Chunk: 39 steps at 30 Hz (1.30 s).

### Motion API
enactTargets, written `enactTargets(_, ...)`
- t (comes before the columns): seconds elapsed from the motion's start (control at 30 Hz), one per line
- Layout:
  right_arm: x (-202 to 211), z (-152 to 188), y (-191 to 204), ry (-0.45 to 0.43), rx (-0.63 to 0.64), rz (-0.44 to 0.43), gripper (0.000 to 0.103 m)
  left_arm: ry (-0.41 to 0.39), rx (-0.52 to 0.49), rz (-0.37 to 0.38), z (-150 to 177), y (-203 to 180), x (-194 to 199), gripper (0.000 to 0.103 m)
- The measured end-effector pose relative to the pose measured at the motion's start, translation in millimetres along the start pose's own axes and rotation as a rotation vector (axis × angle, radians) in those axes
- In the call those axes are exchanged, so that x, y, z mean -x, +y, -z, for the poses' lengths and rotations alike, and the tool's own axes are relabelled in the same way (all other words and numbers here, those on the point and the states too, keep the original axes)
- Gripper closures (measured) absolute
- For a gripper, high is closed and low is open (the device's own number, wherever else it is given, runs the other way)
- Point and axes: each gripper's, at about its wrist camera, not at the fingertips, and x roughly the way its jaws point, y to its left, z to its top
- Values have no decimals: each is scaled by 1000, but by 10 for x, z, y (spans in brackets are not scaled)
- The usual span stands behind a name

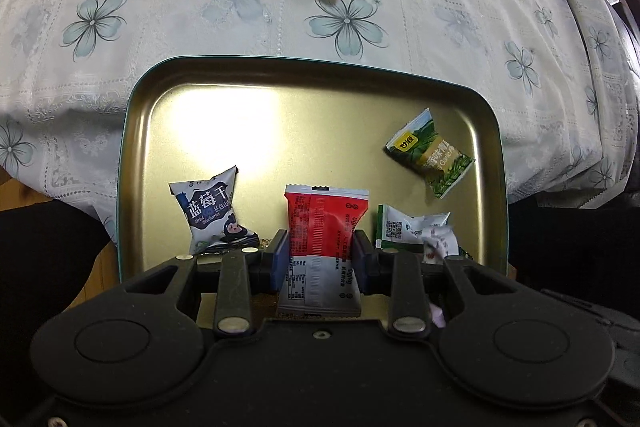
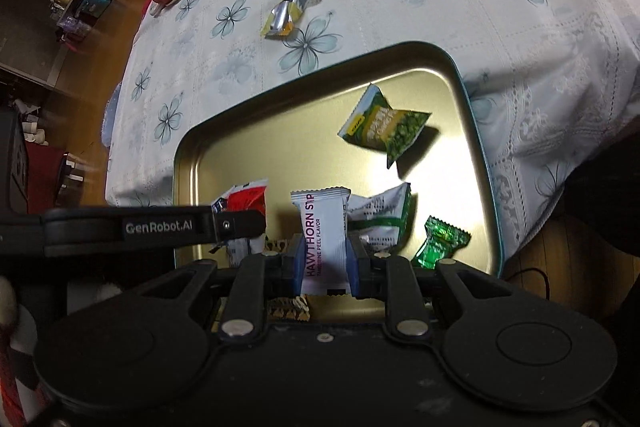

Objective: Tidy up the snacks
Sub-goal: 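Carry the red-white packet and hawthorn strip over the gold tray with both tools, then open the left tool to drop the red-white packet while the right tool releases the hawthorn strip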

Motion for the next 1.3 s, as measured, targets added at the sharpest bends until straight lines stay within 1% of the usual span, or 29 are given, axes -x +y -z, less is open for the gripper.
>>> enactTargets(0.17,-70,141,-31,19,-16,-5,80,-10,23,-29,-121,-18,-62,62)
enactTargets(0.47,-205,177,62,38,-17,-9,80,-12,37,-72,-301,-17,-67,62)
enactTargets(0.77,-264,114,80,44,-24,-1,80,-9,34,-90,-328,-37,-86,61)
enactTargets(0.87,-256,99,77,43,-29,-5,76,-18,29,-100,-328,-28,-84,61)
enactTargets(1.3,-239,121,78,41,-23,1,76,-17,21,-96,-313,-39,-31,60)
